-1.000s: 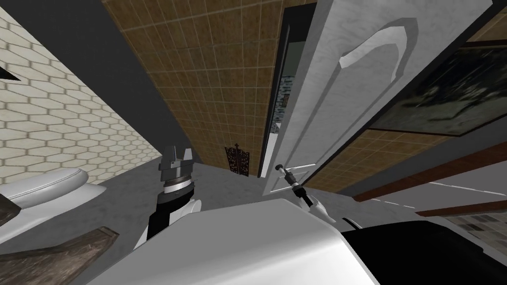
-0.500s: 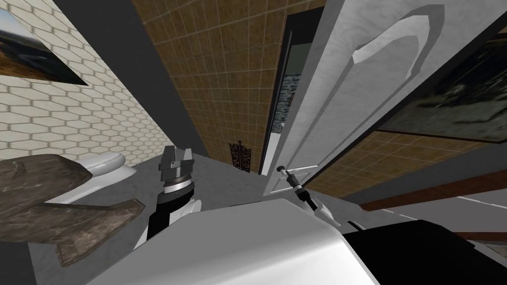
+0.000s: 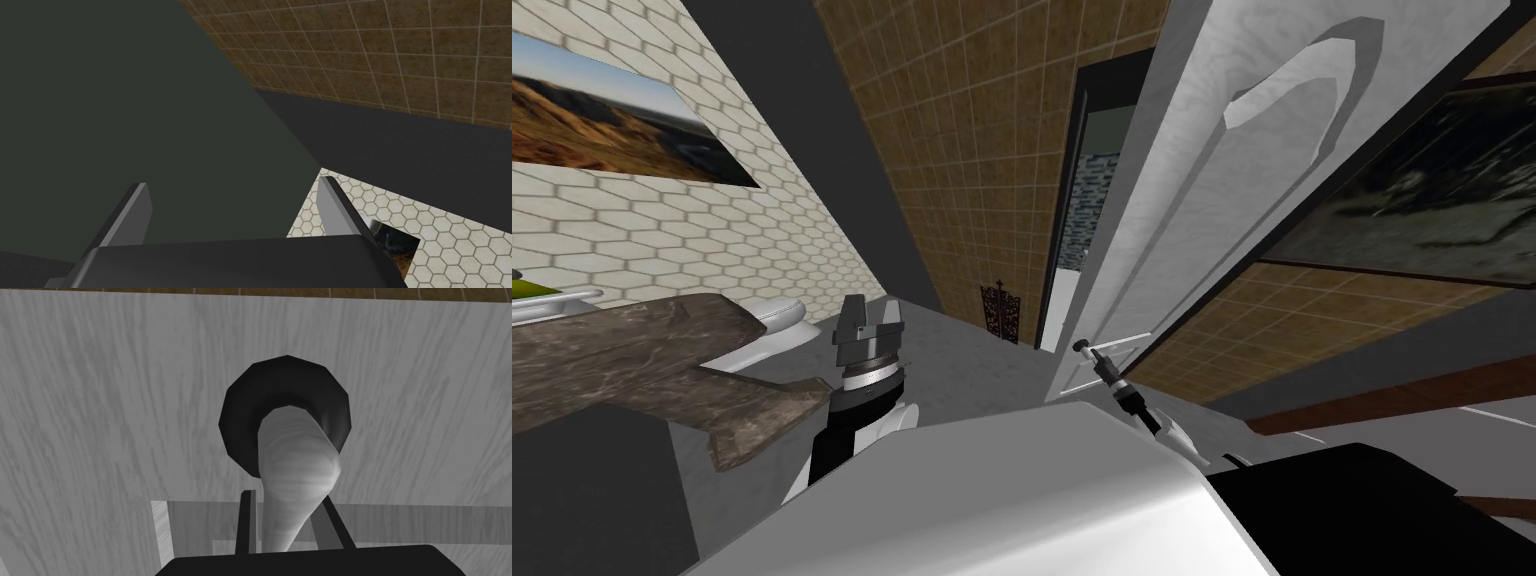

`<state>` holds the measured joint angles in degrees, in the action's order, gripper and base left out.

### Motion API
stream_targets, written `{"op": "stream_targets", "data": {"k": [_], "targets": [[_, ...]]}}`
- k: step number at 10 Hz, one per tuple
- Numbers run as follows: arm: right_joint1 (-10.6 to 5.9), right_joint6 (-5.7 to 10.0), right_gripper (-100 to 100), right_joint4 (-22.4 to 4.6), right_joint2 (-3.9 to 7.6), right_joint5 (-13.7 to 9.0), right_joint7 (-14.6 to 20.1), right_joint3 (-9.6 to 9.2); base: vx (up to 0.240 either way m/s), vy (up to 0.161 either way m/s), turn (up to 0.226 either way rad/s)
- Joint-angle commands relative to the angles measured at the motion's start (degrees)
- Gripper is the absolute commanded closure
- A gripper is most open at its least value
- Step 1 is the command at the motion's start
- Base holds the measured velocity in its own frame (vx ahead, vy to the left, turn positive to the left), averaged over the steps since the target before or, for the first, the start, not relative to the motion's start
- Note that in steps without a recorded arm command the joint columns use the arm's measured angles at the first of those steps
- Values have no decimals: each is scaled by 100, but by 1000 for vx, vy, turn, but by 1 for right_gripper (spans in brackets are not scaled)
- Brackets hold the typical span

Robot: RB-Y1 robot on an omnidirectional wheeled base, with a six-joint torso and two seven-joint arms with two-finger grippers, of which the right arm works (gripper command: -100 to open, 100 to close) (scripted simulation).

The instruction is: Pull the door open

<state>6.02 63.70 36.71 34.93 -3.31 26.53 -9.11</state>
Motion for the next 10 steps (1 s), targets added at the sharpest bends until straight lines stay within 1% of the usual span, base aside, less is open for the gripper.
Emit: {"op": "stream_targets", "data": {"k": [1, 2, 4, 7, 8, 9, 10], "targets": [[106, 185, 100, -75, 28, -8, -1, -9, -39, -19, 86], [173, 308, 100, -122, 45, -13, -1, -15, -56, -39, 116], [173, 308, 100, -122, 45, -13, -1, -15, -25, -18, 8], [433, 780, 100, -302, 113, -33, 1, -38, -37, -29, 92], [433, 816, 100, -302, 113, -33, 1, -38, -43, -42, 37], [531, 1013, 100, -369, 137, -41, 1, -47, -47, -35, 59], [531, 1013, 100, -369, 137, -41, 1, -47, -45, -24, 29]]}}
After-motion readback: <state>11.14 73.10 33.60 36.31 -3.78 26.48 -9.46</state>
